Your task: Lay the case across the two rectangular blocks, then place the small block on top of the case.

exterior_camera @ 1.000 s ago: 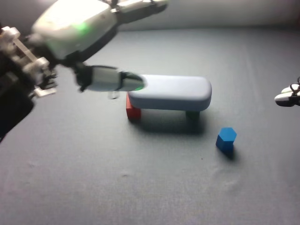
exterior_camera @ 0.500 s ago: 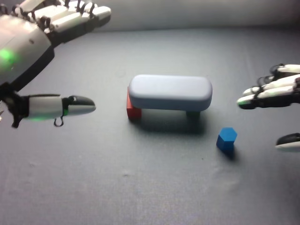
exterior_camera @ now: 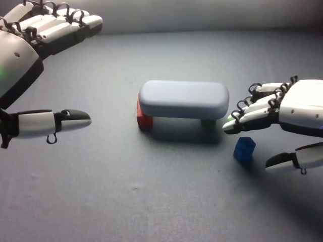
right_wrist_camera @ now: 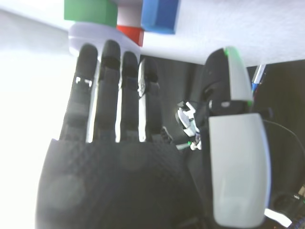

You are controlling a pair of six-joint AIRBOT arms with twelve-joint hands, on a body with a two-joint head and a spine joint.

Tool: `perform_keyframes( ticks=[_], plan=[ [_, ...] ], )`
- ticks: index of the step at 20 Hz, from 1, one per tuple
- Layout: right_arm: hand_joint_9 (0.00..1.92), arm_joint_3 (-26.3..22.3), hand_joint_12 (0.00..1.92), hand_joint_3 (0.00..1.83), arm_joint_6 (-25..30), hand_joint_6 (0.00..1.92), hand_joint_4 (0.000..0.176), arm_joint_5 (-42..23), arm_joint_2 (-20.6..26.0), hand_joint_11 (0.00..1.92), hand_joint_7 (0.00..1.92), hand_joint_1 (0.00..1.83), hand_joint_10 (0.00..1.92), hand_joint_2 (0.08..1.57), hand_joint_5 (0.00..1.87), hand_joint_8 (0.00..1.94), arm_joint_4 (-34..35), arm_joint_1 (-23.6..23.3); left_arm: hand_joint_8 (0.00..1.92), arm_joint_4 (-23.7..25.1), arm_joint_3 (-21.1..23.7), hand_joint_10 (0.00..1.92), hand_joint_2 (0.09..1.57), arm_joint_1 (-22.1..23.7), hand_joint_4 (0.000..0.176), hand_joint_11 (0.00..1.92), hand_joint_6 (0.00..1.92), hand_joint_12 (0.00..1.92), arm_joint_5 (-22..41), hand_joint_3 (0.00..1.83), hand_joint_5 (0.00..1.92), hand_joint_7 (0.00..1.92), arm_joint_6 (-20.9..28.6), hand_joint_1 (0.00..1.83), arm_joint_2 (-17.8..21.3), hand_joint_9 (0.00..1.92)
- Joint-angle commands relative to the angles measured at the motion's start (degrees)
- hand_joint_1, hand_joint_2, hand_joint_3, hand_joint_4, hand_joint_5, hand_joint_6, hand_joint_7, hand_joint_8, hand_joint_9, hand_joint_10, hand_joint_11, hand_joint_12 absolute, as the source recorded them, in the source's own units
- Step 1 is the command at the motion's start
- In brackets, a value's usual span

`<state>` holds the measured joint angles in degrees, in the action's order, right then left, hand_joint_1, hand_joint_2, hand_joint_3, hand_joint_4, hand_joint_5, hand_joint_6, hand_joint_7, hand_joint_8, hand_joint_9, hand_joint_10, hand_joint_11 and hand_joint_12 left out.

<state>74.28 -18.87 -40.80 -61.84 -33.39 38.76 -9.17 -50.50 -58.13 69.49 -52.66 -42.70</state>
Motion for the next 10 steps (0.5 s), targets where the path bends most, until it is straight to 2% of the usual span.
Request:
perform_keyframes(
  ticks=[1,2,5,7,10],
  plan=[
    [0.58,0.2,1.01,0.0,0.3,0.0,0.0,-4.5,-0.1,0.23,0.49,1.07,0.01,1.04,0.52,0.0,1.7,-0.8,0.0,-0.4,0.2,0.01,0.9,0.3,0.0,0.0,0.0,0.94,7.4,0.0,0.37,0.35,0.1,1.03,0.2,0.33],
    [0.58,0.5,1.01,0.0,0.3,0.0,0.0,-3.9,-0.5,0.23,0.49,1.07,0.01,1.04,0.52,0.0,1.4,-1.1,0.0,-0.4,0.2,0.01,0.9,0.2,0.0,0.0,0.0,0.94,7.5,0.0,0.37,0.35,0.2,1.03,0.2,0.33],
    [0.59,1.6,0.84,0.0,0.3,0.0,0.0,-2.6,-2.1,0.3,0.49,1.14,0.0,1.01,0.54,0.0,1.0,-1.7,0.0,-0.6,0.2,0.01,0.9,0.2,0.0,0.0,0.0,0.96,7.5,0.0,0.36,0.34,0.2,1.03,0.0,0.33],
    [0.54,2.4,0.8,0.0,0.5,0.0,0.0,-1.1,-3.2,0.27,0.46,1.18,0.0,1.01,0.53,0.0,-0.3,-2.5,0.0,-0.8,0.1,0.0,0.89,0.1,0.0,0.0,0.0,0.93,7.4,0.0,0.37,0.35,0.3,1.04,-0.1,0.32],
    [0.57,3.3,0.67,0.0,0.5,0.0,0.0,0.4,-4.3,0.34,0.5,1.26,0.0,1.0,0.59,0.0,-1.0,-3.1,0.0,-0.8,0.0,0.0,0.9,0.1,0.0,0.0,0.0,0.91,7.4,0.0,0.37,0.35,0.4,1.02,-0.1,0.31]
  ],
)
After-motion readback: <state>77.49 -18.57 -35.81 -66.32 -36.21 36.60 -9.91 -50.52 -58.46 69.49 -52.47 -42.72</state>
